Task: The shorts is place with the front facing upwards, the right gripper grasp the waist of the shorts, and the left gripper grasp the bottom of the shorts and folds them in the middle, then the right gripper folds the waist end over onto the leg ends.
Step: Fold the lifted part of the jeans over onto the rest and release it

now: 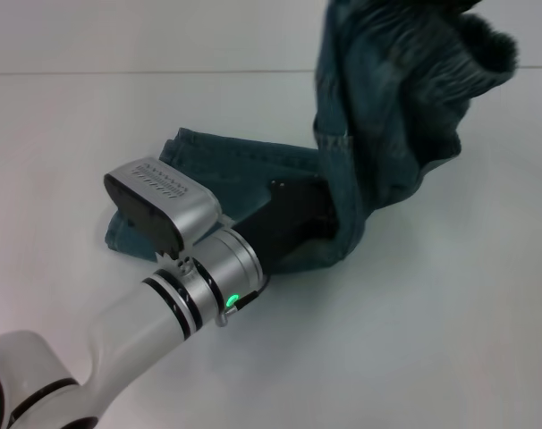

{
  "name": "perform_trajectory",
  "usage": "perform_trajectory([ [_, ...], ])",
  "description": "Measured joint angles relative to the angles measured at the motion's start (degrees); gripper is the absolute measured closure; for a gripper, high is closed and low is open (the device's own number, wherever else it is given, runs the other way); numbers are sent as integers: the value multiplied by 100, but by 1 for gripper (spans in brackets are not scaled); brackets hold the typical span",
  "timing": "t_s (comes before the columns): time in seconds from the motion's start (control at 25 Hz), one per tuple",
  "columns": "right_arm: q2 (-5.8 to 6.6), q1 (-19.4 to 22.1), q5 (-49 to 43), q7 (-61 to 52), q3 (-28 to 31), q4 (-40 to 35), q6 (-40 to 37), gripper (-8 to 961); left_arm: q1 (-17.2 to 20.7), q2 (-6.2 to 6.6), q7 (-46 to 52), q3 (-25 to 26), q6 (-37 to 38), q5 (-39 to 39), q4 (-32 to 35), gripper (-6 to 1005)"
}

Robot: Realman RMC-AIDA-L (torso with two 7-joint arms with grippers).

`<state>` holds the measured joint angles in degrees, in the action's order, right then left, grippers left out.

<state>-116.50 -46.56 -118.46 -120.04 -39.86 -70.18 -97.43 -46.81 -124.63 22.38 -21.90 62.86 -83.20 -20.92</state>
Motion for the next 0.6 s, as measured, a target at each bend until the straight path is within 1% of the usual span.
perform_trajectory([
  [0.16, -92, -178, -48, 52, -683, 268, 385, 888, 52, 0, -202, 417, -144, -408, -103, 999],
  [0.36, -157, -443, -67, 308, -1359, 809, 786, 888, 118, 0, -238, 568, -210, -615, -127, 999],
  [0.44, -159, -536, -121, 346, -1522, 941, 882, 888, 169, 0, -239, 575, -209, -630, -136, 999],
  [0.6, -173, -603, -186, 455, -1595, 969, 929, 888, 282, 0, -236, 583, -178, -645, -139, 998],
])
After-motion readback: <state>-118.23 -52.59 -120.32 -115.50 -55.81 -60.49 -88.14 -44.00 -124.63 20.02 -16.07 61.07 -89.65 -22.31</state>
